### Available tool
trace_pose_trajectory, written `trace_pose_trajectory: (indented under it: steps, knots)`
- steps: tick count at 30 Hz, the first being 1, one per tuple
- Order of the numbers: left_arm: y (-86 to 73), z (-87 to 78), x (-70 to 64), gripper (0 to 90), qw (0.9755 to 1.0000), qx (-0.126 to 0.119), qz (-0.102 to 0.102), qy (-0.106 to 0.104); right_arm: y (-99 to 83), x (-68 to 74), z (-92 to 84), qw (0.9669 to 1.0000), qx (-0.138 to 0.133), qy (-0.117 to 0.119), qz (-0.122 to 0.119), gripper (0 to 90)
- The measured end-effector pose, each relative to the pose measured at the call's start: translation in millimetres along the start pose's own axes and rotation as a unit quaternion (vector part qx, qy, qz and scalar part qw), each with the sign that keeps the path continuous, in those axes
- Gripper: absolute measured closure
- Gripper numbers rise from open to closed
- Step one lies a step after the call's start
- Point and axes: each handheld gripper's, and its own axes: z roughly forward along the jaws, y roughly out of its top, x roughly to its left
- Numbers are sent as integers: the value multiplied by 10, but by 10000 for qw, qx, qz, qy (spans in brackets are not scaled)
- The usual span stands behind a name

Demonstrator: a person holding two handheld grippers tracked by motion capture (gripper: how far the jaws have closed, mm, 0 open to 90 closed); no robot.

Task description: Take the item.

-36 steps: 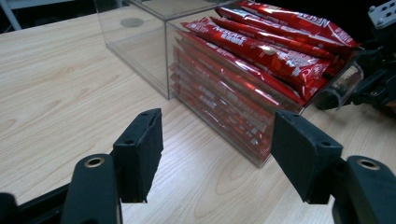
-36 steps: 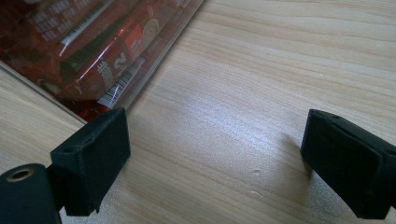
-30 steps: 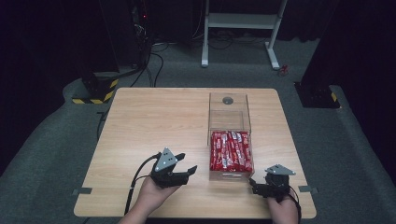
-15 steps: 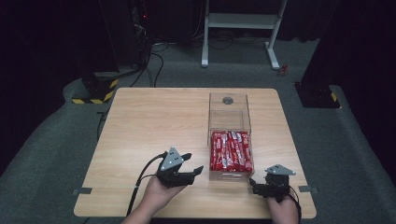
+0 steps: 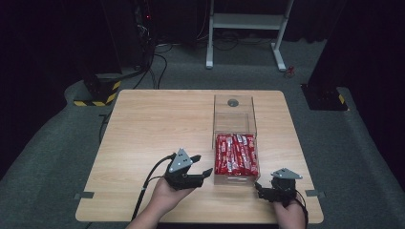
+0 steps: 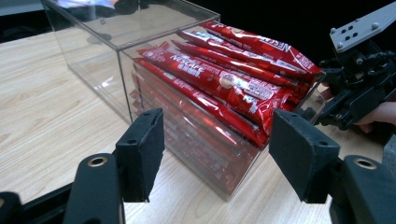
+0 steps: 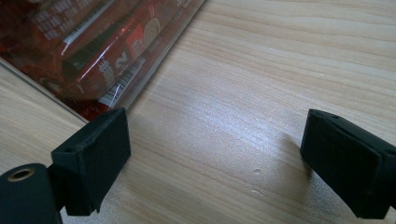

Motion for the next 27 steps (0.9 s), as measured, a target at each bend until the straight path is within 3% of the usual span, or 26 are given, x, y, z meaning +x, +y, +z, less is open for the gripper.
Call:
trace_pose_trajectory:
  steps: [27]
  knots:
    - [156, 283, -140, 384, 9998, 10, 62, -192, -1, 0, -1, 10000, -1, 3, -2, 83]
